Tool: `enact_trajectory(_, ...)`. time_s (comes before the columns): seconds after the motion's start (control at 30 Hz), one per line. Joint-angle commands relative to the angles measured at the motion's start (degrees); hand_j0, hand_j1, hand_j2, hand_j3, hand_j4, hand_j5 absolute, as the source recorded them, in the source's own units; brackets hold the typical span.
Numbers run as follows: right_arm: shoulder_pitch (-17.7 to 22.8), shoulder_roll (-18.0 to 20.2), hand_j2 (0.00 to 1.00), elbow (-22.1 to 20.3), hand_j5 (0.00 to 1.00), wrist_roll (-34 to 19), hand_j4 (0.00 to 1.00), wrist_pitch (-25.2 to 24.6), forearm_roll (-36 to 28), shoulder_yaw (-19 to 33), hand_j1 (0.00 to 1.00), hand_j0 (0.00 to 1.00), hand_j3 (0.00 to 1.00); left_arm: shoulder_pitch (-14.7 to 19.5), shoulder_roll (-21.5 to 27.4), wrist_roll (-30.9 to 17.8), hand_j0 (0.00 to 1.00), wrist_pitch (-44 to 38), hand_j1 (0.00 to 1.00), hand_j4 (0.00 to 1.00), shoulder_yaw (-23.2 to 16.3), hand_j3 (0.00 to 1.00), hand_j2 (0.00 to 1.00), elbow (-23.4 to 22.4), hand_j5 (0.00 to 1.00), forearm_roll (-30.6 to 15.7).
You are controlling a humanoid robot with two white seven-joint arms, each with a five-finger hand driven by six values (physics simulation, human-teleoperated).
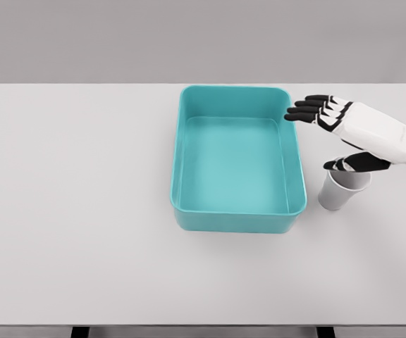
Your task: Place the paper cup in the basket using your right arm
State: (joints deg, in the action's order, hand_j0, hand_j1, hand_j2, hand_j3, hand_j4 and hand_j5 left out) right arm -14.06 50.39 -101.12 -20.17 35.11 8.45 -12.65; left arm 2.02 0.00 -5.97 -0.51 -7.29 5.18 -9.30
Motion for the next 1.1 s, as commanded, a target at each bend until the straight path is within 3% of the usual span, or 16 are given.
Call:
enact_trajectory(0.0, 0.0, 0.0, 1.00, 0.0, 1.00, 0.0, 1.00, -0.1, -0.4, -0.1, 1.00, 1.00, 1.00, 0.0, 0.0, 0.0, 1.00, 0.0, 1.00, 1.00, 0.0, 1.00, 1.00, 0.0, 1.00, 0.0)
enact_trajectory(0.17, 0.2, -2.7, 1.00, -0.1, 1.00, -0.4, 1.00, -0.1, -0.8, 1.6, 1.00, 1.00, 1.00, 0.0, 0.0, 0.0, 1.00, 0.0, 1.00, 1.00, 0.0, 1.00, 1.00, 0.0, 1.00, 0.0)
enact_trajectory(0.23, 1.9, -3.2, 1.00, -0.1, 1.00, -0.7, 1.00, -2.3, -1.2, 6.0, 1.00, 1.00, 1.00, 0.0, 0.0, 0.0, 1.00, 0.0, 1.00, 1.00, 0.0, 1.00, 1.00, 0.0, 1.00, 0.0)
enact_trajectory(0.27, 3.6, -3.7, 1.00, 0.0, 1.00, -3.6, 1.00, -2.3, -1.2, 9.9, 1.00, 1.00, 1.00, 0.0, 0.0, 0.0, 1.00, 0.0, 1.00, 1.00, 0.0, 1.00, 1.00, 0.0, 1.00, 0.0)
enact_trajectory(0.33, 5.3, -8.5, 1.00, 0.0, 1.00, -14.8, 1.00, -2.6, -5.5, 16.9, 1.00, 1.00, 1.00, 0.0, 0.0, 0.0, 1.00, 0.0, 1.00, 1.00, 0.0, 1.00, 1.00, 0.0, 1.00, 0.0)
enact_trajectory(0.4, 5.3, -9.8, 1.00, 0.3, 1.00, -14.8, 1.00, -4.1, -11.2, 18.9, 1.00, 1.00, 1.00, 0.0, 0.0, 0.0, 1.00, 0.0, 1.00, 1.00, 0.0, 1.00, 1.00, 0.0, 1.00, 0.0)
enact_trajectory(0.47, 5.5, -9.2, 1.00, 0.3, 1.00, -14.8, 1.00, -6.5, -16.2, 18.7, 1.00, 1.00, 1.00, 0.0, 0.0, 0.0, 1.00, 0.0, 1.00, 1.00, 0.1, 1.00, 1.00, 0.0, 1.00, 0.0)
enact_trajectory(0.63, 5.7, -9.6, 1.00, 0.6, 1.00, -14.8, 1.00, -7.9, -16.1, 19.1, 1.00, 1.00, 1.00, 0.0, 0.0, 0.0, 1.00, 0.0, 1.00, 1.00, 0.0, 1.00, 1.00, 0.0, 1.00, 0.0)
enact_trajectory(0.67, 6.0, -9.9, 1.00, 1.0, 1.00, -14.8, 1.00, -9.4, -17.8, 19.1, 1.00, 1.00, 1.00, 0.0, 0.0, 0.0, 1.00, 0.0, 1.00, 1.00, 0.0, 1.00, 1.00, 0.0, 1.00, 0.0)
enact_trajectory(0.77, 8.2, -9.6, 1.00, 3.5, 1.00, -14.8, 1.00, -12.9, -32.4, 19.1, 1.00, 1.00, 1.00, 0.0, 0.0, 0.0, 1.00, 0.0, 1.00, 1.00, 0.0, 1.00, 1.00, 0.0, 1.00, 0.0)
enact_trajectory(0.93, 11.0, -10.0, 1.00, 6.7, 1.00, -14.8, 1.00, -13.2, -40.1, 19.3, 1.00, 1.00, 1.00, 0.0, 0.0, 0.0, 1.00, 0.0, 1.00, 1.00, 0.0, 1.00, 1.00, 0.0, 1.00, 0.0)
enact_trajectory(1.07, 13.2, -13.0, 1.00, 8.8, 1.00, -14.8, 1.00, -13.0, -41.7, 19.4, 1.00, 1.00, 1.00, 0.0, 0.0, 0.0, 1.00, 0.0, 1.00, 1.00, 0.0, 1.00, 1.00, 0.0, 1.00, 0.0)
